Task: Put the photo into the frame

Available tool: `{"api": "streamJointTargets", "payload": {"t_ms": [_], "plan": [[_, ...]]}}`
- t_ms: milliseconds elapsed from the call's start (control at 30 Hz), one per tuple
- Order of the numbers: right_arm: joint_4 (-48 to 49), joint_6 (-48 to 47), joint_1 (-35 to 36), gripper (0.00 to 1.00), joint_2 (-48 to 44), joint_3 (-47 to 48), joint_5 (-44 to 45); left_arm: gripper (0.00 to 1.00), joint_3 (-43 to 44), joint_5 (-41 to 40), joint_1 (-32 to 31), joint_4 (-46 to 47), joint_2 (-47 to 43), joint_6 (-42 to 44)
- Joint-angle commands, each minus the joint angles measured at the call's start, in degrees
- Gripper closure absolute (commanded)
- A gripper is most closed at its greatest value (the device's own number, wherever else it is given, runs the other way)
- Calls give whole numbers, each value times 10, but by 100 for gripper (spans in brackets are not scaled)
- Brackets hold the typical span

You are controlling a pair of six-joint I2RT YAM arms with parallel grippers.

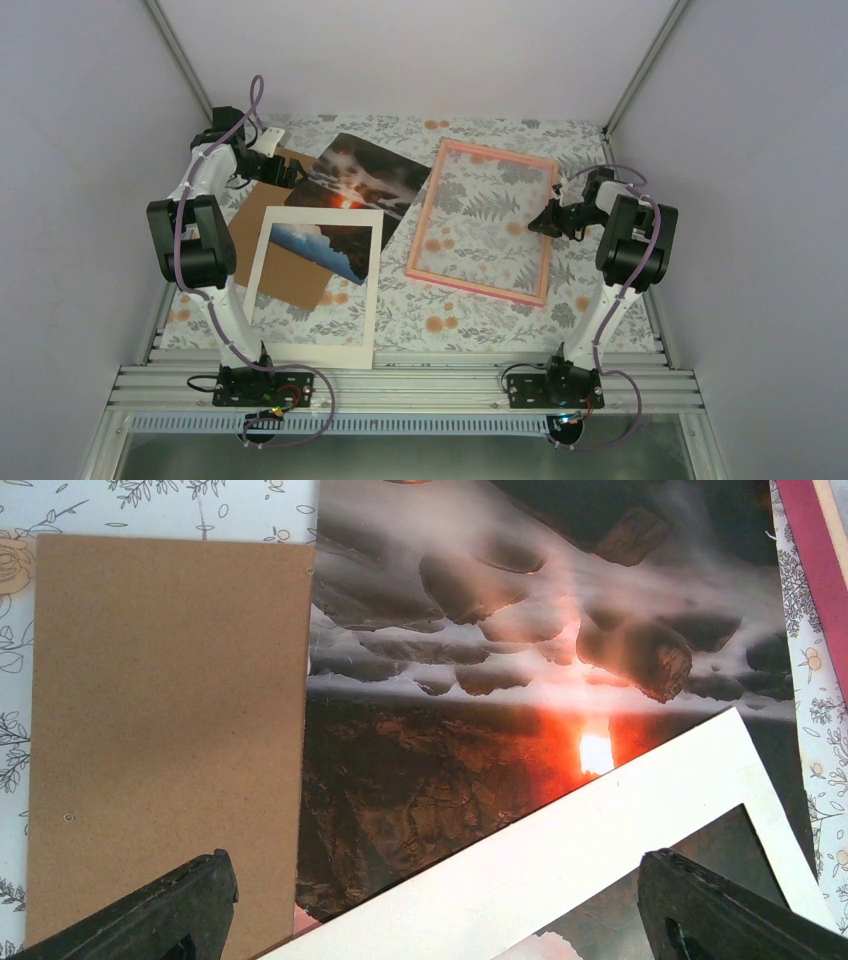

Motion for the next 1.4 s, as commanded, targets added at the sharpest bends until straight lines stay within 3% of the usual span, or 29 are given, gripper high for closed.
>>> {"api": "streamJointTargets", "payload": {"t_ms": [0, 600, 767, 900, 1100, 1367], "plan": [[-10, -14, -2, 96, -18, 8, 12, 0, 17, 7, -3, -1, 9, -5], [-17, -23, 2, 96, -12, 15, 12, 0, 17, 6, -6, -1, 10, -5], [-16, -23, 3, 62, -28, 20, 18, 0, 16, 6, -7, 0, 8, -6], [-19, -22, 3, 49, -42, 23, 40, 0, 16, 7, -8, 1, 8, -7], [-21, -19, 2, 35, -68, 22, 75, 0, 19, 8, -9, 2, 8, -10], [-23, -31, 2, 30, -103, 22, 144, 0, 20, 5, -9, 7, 6, -11]]}}
